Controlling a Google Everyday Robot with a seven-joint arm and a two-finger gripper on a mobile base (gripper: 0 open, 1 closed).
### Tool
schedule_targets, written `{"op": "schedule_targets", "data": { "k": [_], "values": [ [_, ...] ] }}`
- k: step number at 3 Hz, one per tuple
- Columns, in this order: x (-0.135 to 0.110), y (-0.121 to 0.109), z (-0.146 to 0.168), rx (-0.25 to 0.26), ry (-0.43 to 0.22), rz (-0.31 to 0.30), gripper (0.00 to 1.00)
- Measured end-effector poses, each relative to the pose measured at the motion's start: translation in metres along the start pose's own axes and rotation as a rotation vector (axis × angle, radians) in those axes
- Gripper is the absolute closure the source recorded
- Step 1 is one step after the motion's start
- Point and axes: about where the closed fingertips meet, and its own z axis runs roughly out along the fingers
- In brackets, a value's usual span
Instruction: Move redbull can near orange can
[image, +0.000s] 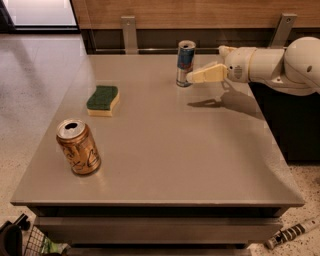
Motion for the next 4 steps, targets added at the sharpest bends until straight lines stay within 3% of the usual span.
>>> {"op": "schedule_targets", "data": {
  "k": [3,4],
  "values": [
    [-0.003,-0.006,0.046,-0.061,-0.129,0.029,0.0],
    [-0.005,-0.004,0.057,-0.077,-0.142,0.017,0.17]
  ]
}}
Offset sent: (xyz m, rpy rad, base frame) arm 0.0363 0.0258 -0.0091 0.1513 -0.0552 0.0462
